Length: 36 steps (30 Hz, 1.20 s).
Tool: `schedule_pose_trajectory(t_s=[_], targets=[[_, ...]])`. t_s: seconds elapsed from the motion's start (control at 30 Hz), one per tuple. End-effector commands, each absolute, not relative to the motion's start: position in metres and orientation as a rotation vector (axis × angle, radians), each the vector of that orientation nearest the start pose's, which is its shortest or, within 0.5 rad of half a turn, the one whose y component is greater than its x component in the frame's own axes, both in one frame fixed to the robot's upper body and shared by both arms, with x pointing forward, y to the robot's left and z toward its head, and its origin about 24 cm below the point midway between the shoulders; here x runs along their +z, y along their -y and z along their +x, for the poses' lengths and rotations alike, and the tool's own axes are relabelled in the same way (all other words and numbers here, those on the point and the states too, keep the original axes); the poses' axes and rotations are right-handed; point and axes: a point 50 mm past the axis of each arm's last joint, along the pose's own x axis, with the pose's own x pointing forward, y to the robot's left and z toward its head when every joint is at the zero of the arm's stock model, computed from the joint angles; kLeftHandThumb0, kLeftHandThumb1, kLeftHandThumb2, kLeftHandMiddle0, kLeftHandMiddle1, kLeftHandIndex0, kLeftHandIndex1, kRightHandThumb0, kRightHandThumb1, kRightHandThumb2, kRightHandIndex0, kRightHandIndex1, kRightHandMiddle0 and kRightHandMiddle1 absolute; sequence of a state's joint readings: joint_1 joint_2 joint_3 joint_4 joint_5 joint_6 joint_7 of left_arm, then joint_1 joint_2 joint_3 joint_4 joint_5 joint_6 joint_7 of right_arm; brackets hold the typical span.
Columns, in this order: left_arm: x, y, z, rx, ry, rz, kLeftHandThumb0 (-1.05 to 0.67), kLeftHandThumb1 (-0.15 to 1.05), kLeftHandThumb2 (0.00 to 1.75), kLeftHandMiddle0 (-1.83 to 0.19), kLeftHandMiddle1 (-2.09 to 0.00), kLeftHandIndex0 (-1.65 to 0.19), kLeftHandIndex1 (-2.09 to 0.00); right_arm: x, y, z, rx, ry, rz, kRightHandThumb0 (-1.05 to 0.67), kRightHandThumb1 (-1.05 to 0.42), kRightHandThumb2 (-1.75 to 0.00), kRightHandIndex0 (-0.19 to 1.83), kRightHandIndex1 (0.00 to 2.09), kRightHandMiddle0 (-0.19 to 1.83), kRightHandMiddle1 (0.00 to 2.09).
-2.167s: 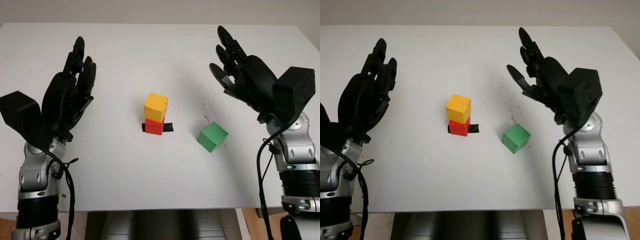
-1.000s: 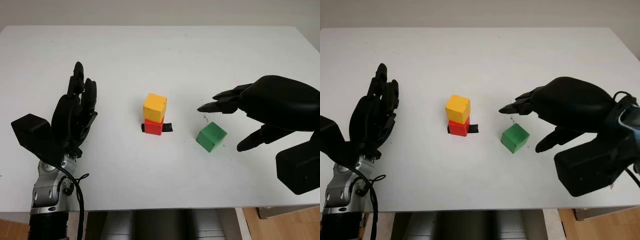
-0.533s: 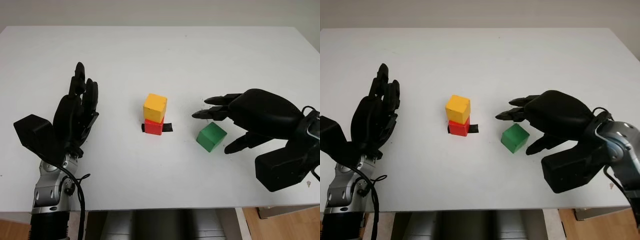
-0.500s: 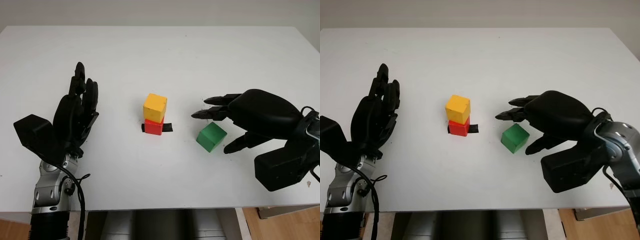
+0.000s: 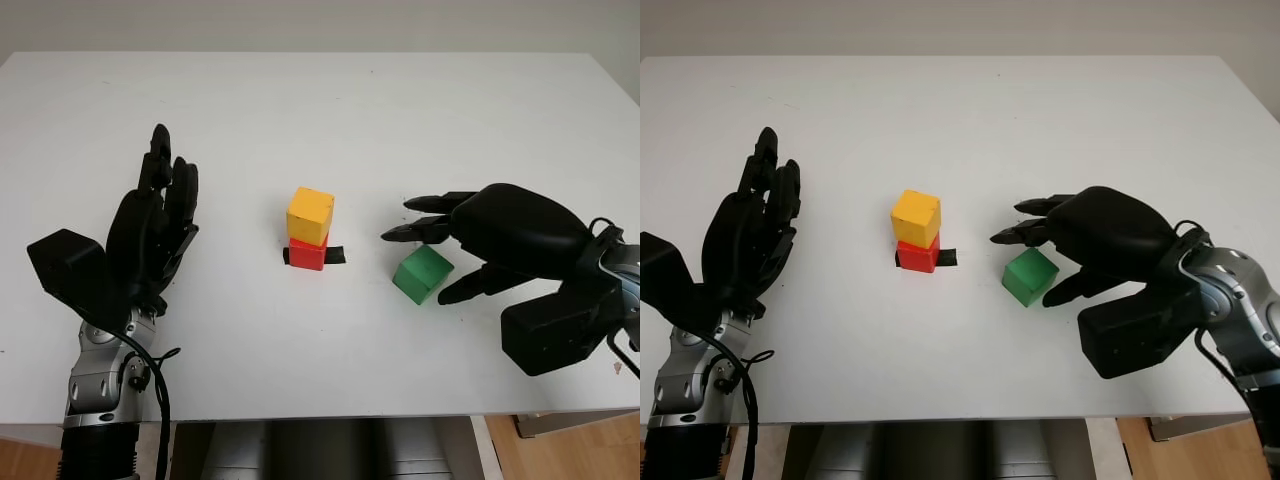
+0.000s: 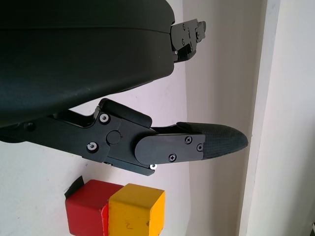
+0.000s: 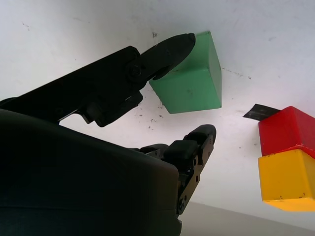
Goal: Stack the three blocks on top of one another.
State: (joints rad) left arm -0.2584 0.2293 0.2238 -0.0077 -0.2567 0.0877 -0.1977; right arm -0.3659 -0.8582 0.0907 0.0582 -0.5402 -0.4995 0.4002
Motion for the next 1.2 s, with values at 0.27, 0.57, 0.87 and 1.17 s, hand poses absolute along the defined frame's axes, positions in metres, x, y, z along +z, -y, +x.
schedule_pose_trajectory(t_s=[0.27, 0.57, 0.87, 1.17], targets=[[0.124, -0.217, 0.293, -0.063, 0.234, -0.033, -0.72, 1.05, 0.41, 0.19, 0.00, 0.19, 0.00, 0.171, 0.213, 0.293, 0.595, 0.415, -1.544, -0.42, -0.83, -0.06, 0.44, 0.07, 0.74, 0.16], [0.125, -0.216, 0.293, -0.062, 0.232, -0.030, -0.72, 1.05, 0.41, 0.19, 0.00, 0.19, 0.00, 0.171, 0.216, 0.294, 0.588, 0.425, -1.548, -0.34, -0.88, -0.06, 0.51, 0.07, 0.63, 0.68], [0.123, -0.217, 0.294, -0.069, 0.229, -0.026, -0.72, 1.05, 0.42, 0.19, 0.00, 0.19, 0.00, 0.171, 0.217, 0.296, 0.593, 0.415, -1.522, -0.31, -0.91, -0.05, 0.54, 0.07, 0.59, 1.03], [0.121, -0.216, 0.293, -0.084, 0.219, -0.032, -0.72, 1.05, 0.41, 0.19, 0.00, 0.19, 0.00, 0.173, 0.224, 0.302, 0.538, 0.368, -1.292, -0.32, -0.91, -0.05, 0.53, 0.06, 0.53, 1.16]])
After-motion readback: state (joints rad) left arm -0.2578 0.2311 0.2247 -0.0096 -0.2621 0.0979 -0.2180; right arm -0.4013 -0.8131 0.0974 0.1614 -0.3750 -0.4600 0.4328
